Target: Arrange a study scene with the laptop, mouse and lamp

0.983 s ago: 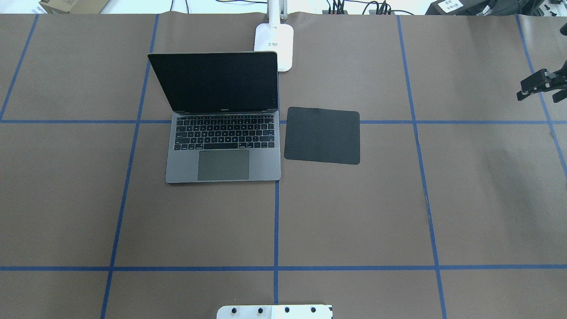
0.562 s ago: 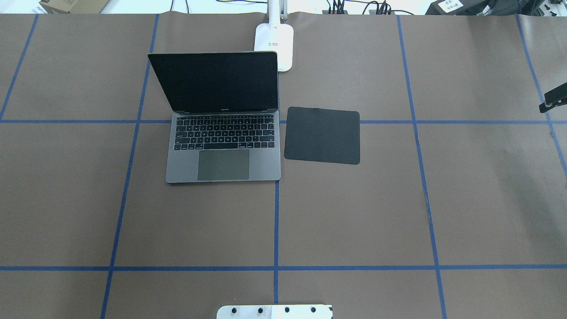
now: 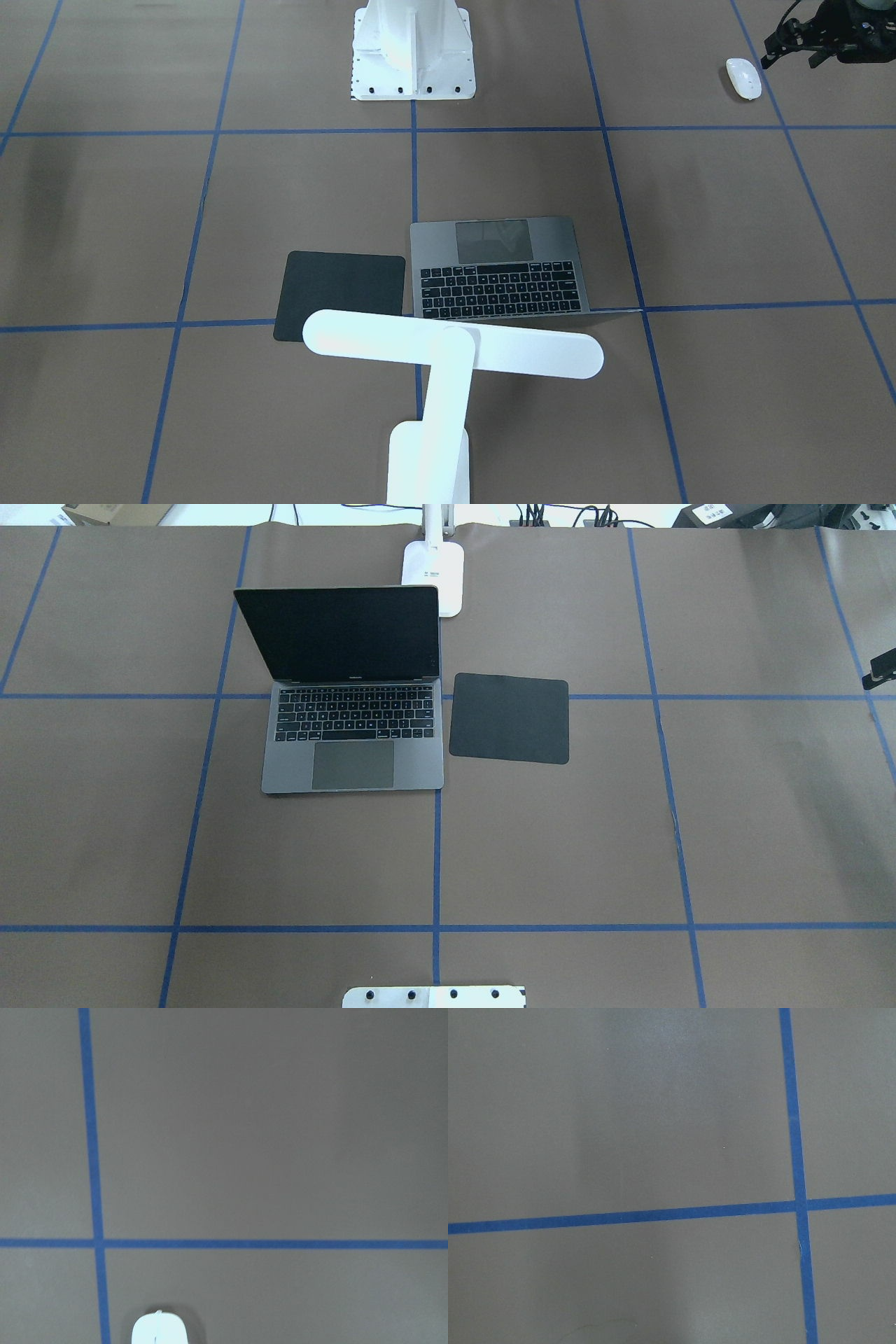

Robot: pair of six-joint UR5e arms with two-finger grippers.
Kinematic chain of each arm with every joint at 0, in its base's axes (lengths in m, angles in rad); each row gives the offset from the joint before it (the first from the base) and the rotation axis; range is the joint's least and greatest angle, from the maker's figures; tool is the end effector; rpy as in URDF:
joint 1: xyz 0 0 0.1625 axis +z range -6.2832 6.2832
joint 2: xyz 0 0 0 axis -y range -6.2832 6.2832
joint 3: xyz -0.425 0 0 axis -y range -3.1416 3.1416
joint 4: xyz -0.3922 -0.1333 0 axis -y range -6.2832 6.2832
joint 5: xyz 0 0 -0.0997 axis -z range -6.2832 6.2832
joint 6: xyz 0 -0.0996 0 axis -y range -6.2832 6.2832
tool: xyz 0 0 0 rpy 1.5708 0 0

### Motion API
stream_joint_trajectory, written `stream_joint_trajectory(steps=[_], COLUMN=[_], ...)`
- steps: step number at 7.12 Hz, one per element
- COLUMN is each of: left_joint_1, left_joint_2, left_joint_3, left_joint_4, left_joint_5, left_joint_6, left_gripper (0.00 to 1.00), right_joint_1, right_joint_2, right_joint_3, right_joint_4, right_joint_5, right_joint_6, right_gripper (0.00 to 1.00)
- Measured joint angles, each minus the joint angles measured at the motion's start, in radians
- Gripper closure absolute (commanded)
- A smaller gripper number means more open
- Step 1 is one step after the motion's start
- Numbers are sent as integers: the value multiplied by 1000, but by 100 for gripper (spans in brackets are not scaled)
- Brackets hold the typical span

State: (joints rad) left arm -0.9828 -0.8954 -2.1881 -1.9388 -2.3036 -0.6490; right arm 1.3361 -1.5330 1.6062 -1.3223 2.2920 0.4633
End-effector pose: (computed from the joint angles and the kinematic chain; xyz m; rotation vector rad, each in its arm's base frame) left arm 0.0795 -0.2395 0.5571 -0.1803 0.7634 0.0557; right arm -0.0565 -0.5267 0.5980 0.0446 -0.7768 0.1010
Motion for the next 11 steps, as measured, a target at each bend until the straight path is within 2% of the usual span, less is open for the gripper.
stream_joint_trajectory(steps=[2, 5, 8, 11], left_joint_1=[89, 115, 118, 138], left_joint_2=[41, 87, 92, 89], left_joint_3=[44, 173, 208, 241], left_joint_4=[-44, -268, -353, -425], left_joint_5=[44, 53, 53, 53], left_joint_6=[-34, -67, -120, -183], left_gripper=[0, 0, 0, 0], right_joint_1=[0, 2, 23, 40], right_joint_2=[-1, -27, -124, -141], right_joint_3=[1, 11, 85, 93], right_joint_4=[0, -1, -15, -48], right_joint_5=[0, -9, -14, -15], right_joint_6=[0, -13, -131, -203], right_gripper=[0, 0, 0, 0])
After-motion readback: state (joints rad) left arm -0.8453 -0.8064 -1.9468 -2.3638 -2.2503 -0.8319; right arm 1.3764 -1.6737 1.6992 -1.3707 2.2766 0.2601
